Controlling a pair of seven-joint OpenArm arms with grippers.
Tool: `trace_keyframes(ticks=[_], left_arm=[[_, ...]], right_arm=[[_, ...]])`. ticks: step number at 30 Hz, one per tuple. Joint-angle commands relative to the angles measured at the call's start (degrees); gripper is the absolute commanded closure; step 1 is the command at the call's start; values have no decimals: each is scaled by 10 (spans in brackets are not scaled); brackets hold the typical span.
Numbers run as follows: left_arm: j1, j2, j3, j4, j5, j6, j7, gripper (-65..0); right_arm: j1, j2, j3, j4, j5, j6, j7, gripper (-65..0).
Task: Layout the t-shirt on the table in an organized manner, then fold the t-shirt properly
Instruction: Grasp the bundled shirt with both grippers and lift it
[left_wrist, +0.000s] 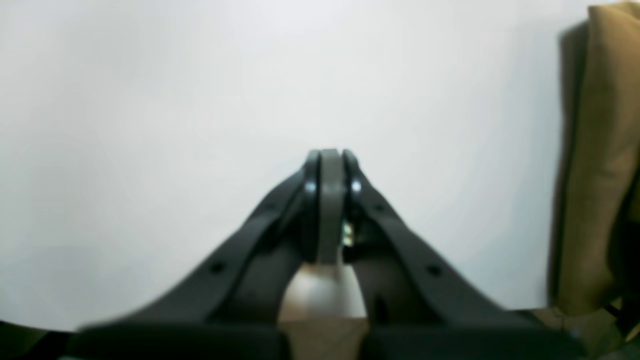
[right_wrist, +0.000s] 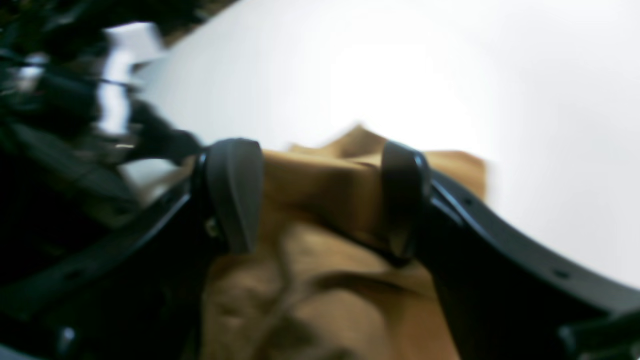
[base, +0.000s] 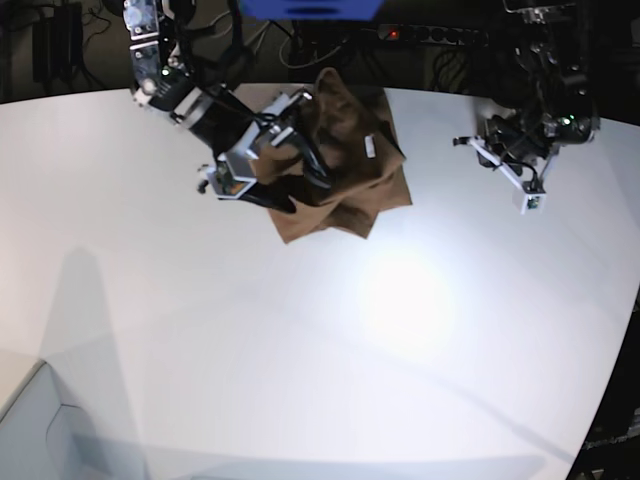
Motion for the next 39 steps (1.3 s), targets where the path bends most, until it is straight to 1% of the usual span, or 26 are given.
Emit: trace_keyframes(ticks=[1,2,4,7,9,12,14,15,17,19,23,26,27,32,34,39], left_arm=[[4,-5,-3,13,4,4,2,-6],[5,-2,-1,24,1,4,2,-6],[7,0,1,54,-29,4,3,-20],[21,-3,-3,104,-115,4,21,-81],[23,-4,-4,139,-178,5,44,-144],[30,-2,-17,177,-263,5,67,-287],[50,1,-34,180,-313,5,63,-378],[57,2,-40,180,-336,5,61,-413],[74,3,-49,181,-384,5,59,-468],[84,15,-52,181,-411,5,59,-492],[85,43,-42,180,-413,5,59,-496],[73,60,-18,180,-409,10,59,-496],[68,64,-11,180,-399,10,59,-496],[51,78,51,180,-292,10,59,-495],[47,82,67,180,-263,10,59,-495],[37,86,101,180,-242,9,59,-486]], right_arm=[[0,-2,0,8,11,8,15,-384],[-2,2,0,8,11,8,15,-384],[-8,14,-1,7,11,8,15,-384],[-11,17,0,7,11,8,15,-384],[-11,17,1,7,11,8,15,-384],[-11,19,10,7,11,8,15,-384],[-11,22,19,7,11,8,15,-384],[-11,22,23,7,11,8,15,-384],[-11,22,34,7,11,8,15,-384],[-11,22,42,7,11,8,15,-384],[-11,21,57,7,11,8,15,-384],[-11,21,57,7,11,8,15,-384],[-11,21,57,7,11,8,15,-384],[-12,20,57,7,11,8,15,-384],[-12,20,57,7,11,8,15,-384],[-12,21,57,7,11,8,15,-384]])
